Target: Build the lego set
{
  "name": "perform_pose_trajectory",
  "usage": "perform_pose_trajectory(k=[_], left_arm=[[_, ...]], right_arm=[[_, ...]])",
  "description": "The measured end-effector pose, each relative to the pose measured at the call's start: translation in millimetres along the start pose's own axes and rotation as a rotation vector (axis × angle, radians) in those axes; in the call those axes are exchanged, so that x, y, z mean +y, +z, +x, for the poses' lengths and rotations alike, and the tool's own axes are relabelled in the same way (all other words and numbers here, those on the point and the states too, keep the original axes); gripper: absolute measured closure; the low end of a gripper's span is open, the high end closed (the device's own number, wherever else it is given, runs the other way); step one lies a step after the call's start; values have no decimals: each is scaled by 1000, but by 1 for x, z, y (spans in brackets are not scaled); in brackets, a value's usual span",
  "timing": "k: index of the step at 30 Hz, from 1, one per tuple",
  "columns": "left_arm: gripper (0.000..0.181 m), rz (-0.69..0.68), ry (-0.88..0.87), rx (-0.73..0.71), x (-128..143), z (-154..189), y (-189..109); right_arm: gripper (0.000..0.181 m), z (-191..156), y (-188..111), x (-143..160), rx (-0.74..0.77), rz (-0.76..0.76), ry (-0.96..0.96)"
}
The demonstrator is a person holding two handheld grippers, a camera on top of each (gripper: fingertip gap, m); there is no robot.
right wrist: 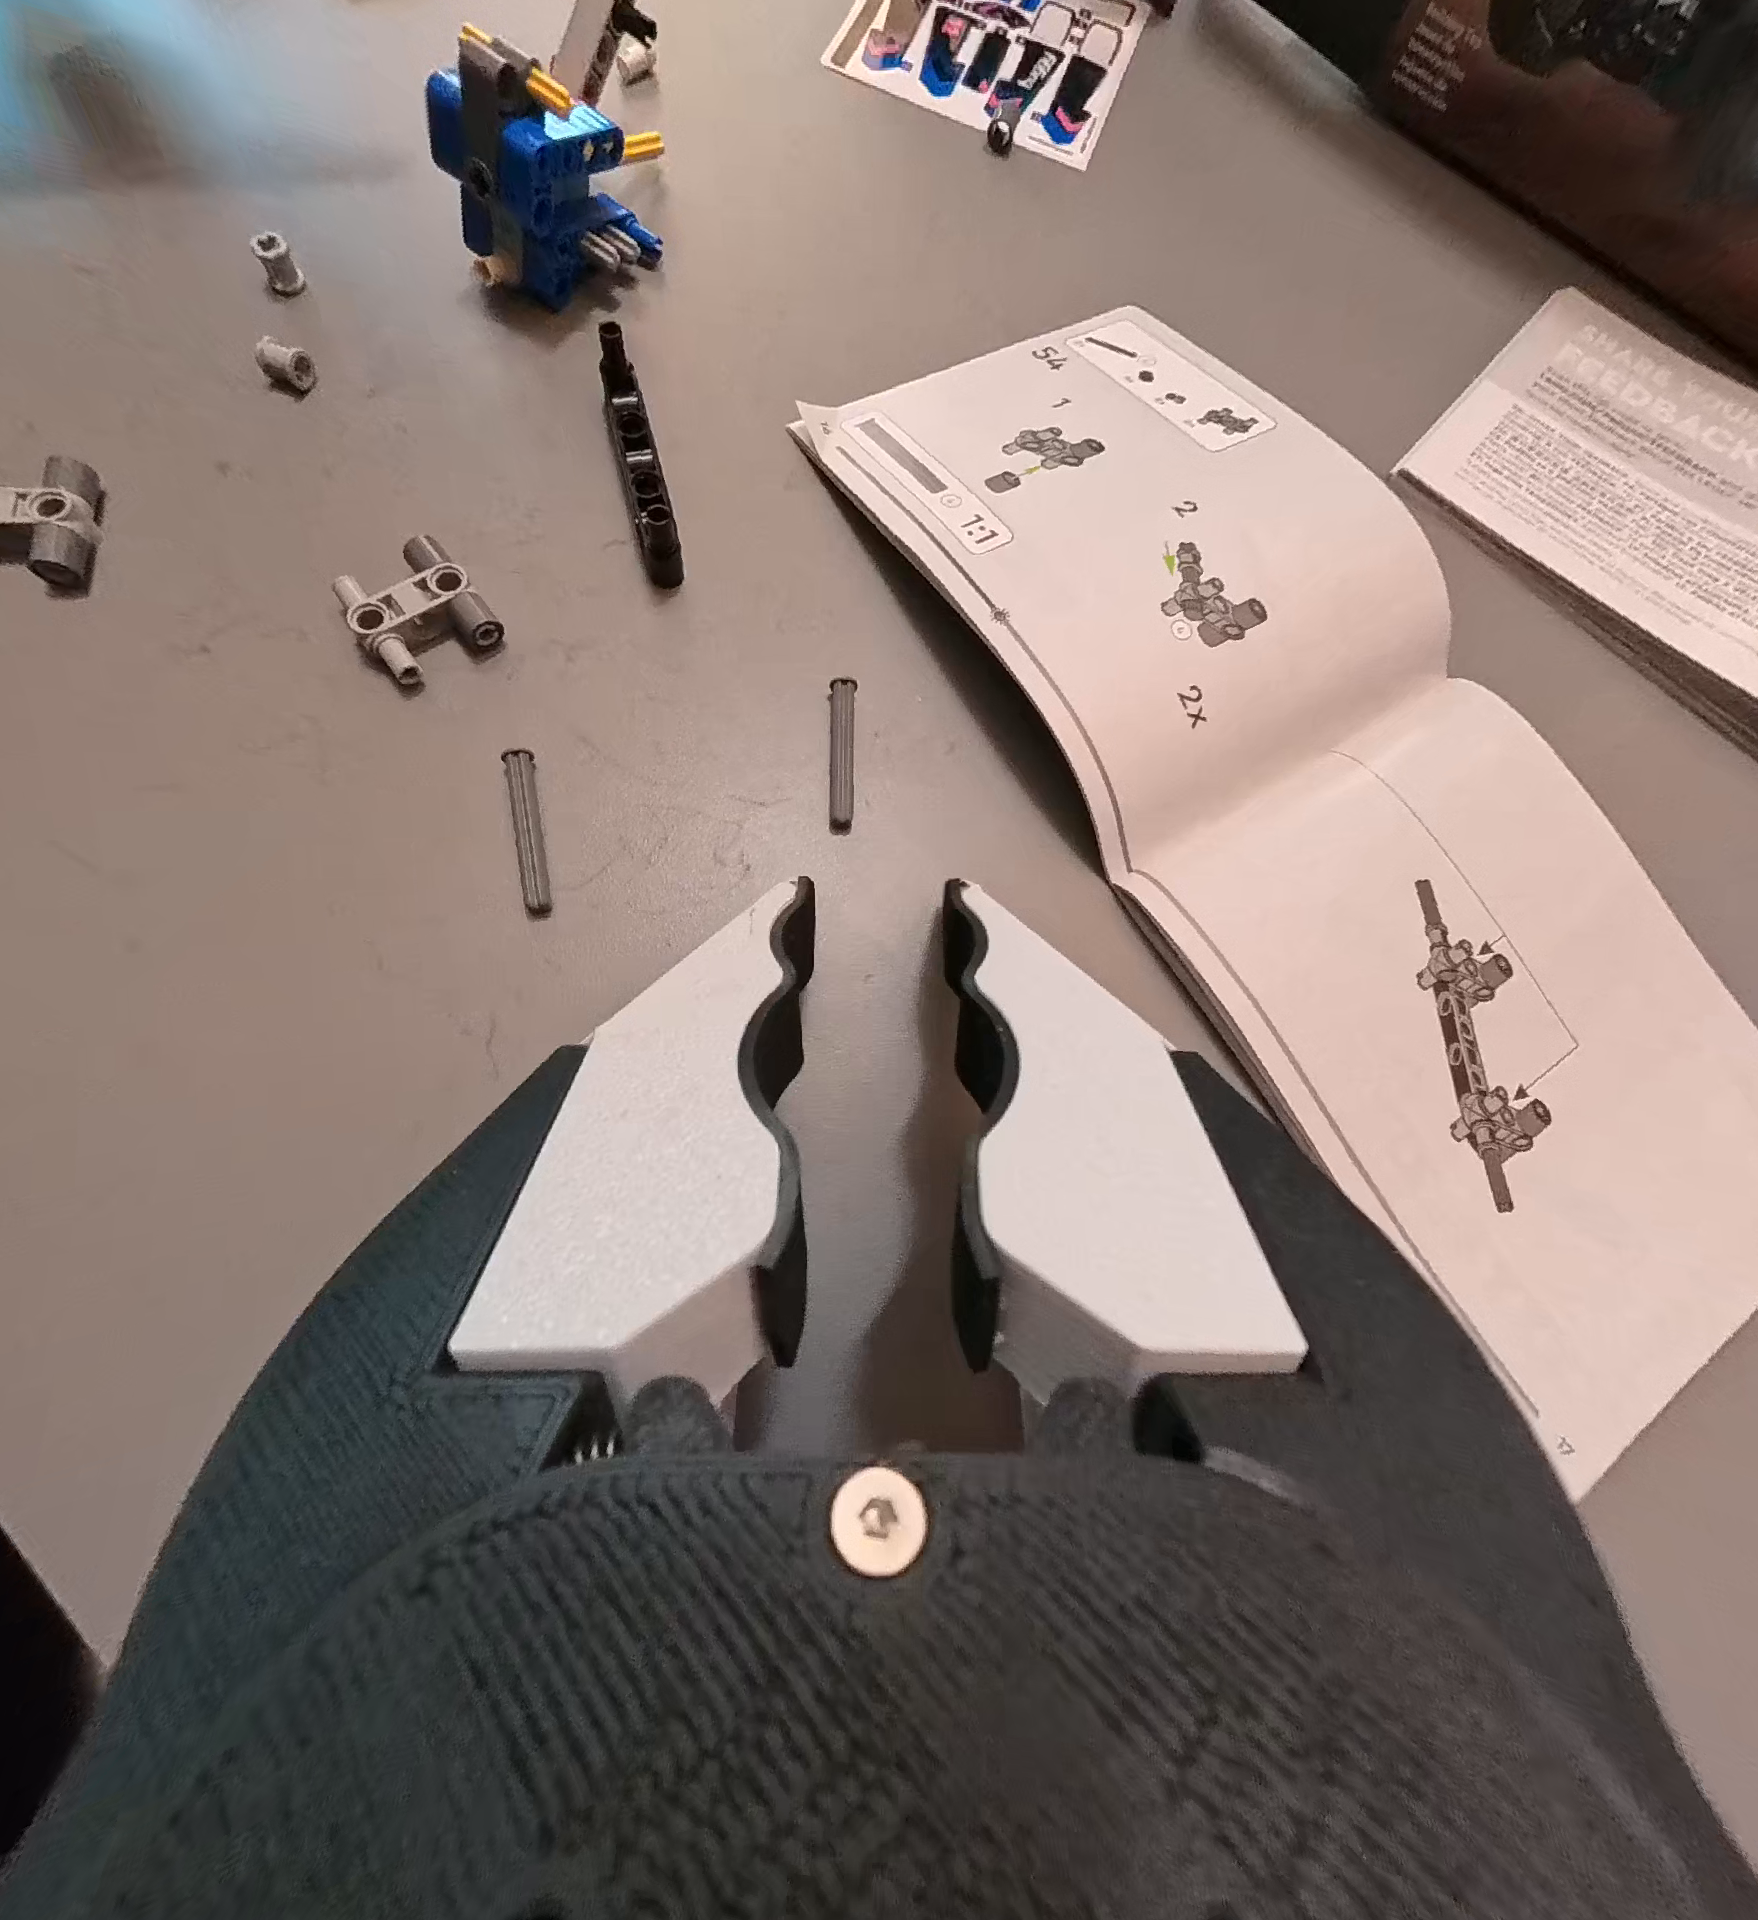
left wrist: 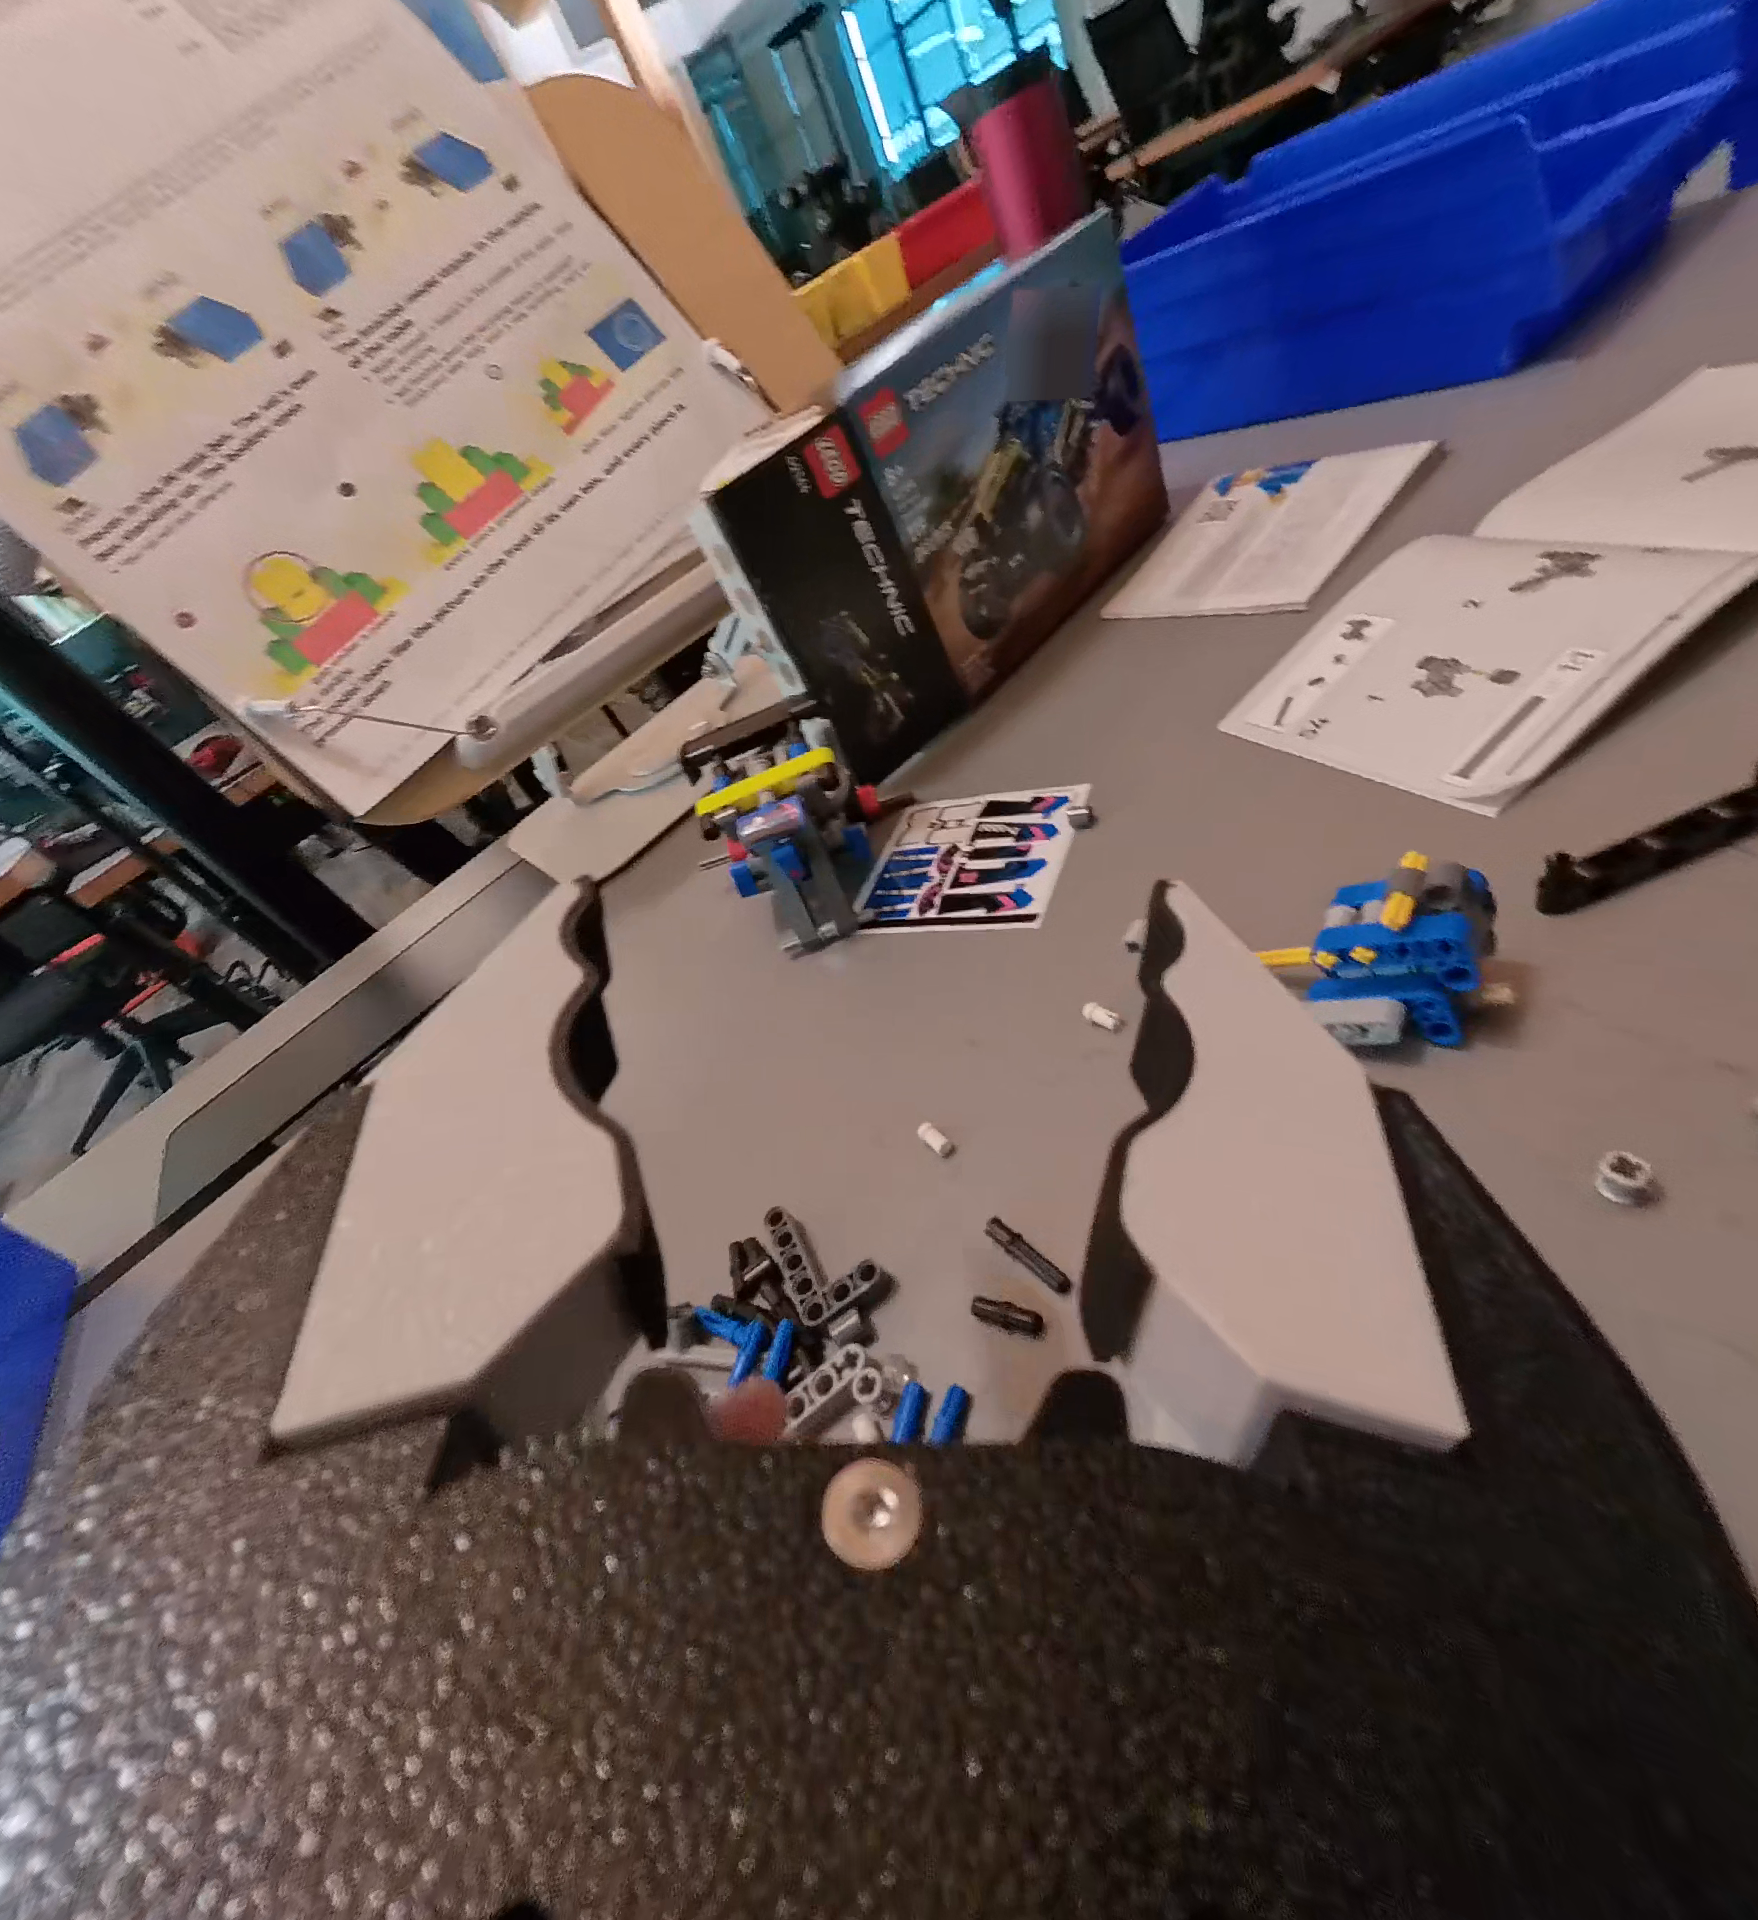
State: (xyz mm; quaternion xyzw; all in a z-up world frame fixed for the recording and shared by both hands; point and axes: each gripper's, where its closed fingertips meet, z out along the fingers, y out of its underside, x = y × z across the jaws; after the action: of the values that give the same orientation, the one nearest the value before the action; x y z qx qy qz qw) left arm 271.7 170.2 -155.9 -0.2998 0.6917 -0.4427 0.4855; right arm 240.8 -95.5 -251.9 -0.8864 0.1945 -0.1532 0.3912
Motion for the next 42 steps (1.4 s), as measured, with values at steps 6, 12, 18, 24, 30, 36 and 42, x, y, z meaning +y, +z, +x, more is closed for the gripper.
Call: perform_pose_trajectory(k=[6,12,18,24,30,36,42], left_arm=[[50,9,26,-233,5,-30,1],[46,90,39,-330,-8,-39,-10],[51,93,49,-386,-8,-47,-17],[56,69,73,-353,-5,-38,-12],[67,23,95,-321,1,-31,-9],[93,27,-14,-122,-1,0,-8],[120,-78,-23,327,1,69,-23]], right_arm=[[160,-1,0,0,-11,-1,-1],[164,-4,1,1,-64,-6,39],[165,-4,1,1,-56,-5,26],[165,-4,1,1,-45,-3,12],[166,-4,1,1,-54,-4,21],[159,-1,1,0,-29,-4,27],[156,1,0,0,-16,-3,22]])
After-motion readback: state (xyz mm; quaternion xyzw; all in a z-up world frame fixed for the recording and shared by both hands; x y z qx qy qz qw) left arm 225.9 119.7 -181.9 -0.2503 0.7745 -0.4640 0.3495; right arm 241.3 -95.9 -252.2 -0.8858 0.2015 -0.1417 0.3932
